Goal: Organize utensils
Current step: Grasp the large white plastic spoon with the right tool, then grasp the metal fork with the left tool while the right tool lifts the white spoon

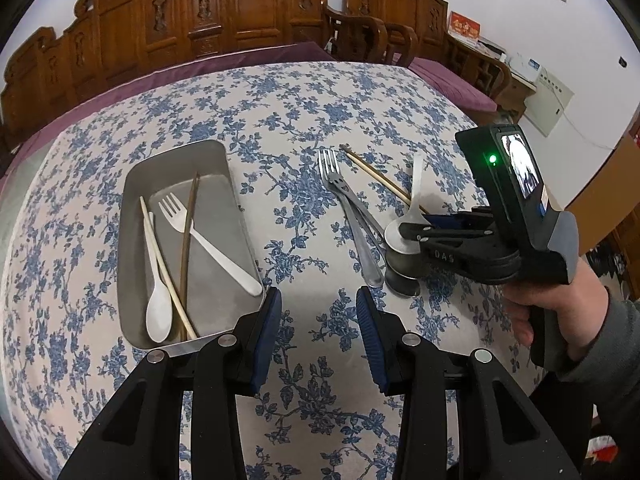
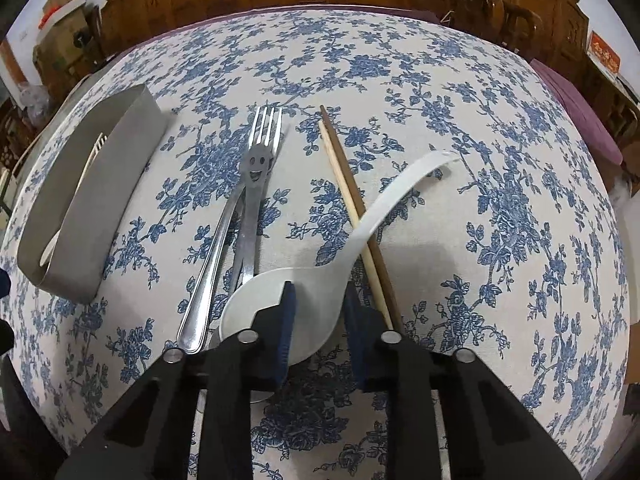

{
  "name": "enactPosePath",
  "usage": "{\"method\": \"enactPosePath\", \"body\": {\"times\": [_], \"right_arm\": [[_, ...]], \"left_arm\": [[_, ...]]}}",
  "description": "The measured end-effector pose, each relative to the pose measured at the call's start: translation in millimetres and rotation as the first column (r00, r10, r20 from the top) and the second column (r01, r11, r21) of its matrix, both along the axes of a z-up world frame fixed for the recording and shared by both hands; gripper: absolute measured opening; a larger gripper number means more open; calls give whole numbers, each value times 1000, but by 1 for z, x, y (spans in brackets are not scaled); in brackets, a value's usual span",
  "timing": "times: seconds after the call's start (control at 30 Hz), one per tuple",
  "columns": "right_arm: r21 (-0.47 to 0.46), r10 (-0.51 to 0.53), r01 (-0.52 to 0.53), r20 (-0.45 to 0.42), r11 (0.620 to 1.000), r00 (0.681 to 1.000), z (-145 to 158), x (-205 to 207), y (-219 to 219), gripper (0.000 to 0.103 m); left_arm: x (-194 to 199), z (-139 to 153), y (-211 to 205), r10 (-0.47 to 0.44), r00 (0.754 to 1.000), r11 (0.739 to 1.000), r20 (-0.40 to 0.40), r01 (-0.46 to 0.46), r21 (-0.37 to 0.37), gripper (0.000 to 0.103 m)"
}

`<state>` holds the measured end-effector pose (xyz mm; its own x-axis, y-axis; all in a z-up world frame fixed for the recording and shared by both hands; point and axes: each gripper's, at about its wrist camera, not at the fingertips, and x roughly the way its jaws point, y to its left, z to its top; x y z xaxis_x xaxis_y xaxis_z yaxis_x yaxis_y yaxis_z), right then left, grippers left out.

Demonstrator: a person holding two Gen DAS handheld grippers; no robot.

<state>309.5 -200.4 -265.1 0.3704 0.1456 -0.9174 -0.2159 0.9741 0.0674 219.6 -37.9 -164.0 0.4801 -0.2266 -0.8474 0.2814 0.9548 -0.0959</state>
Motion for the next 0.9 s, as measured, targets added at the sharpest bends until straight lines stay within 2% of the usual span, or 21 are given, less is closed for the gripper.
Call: {"method": "enactPosePath", "body": {"times": [0.2, 0.53, 0.9], "right_arm": [[67, -23, 22, 13, 998, 1000, 10, 1, -13, 6], [109, 7, -11, 44, 994, 999, 34, -22, -35, 5], [138, 32, -44, 88, 989, 996, 57, -46, -61, 6]], "left_arm": [[2, -3, 0, 4, 1000, 1000, -7, -4, 4, 37], [19, -18, -23, -12, 1000, 1000, -16, 12, 10, 37], [57, -48, -64, -10, 999, 1000, -46, 11, 28, 37]]}}
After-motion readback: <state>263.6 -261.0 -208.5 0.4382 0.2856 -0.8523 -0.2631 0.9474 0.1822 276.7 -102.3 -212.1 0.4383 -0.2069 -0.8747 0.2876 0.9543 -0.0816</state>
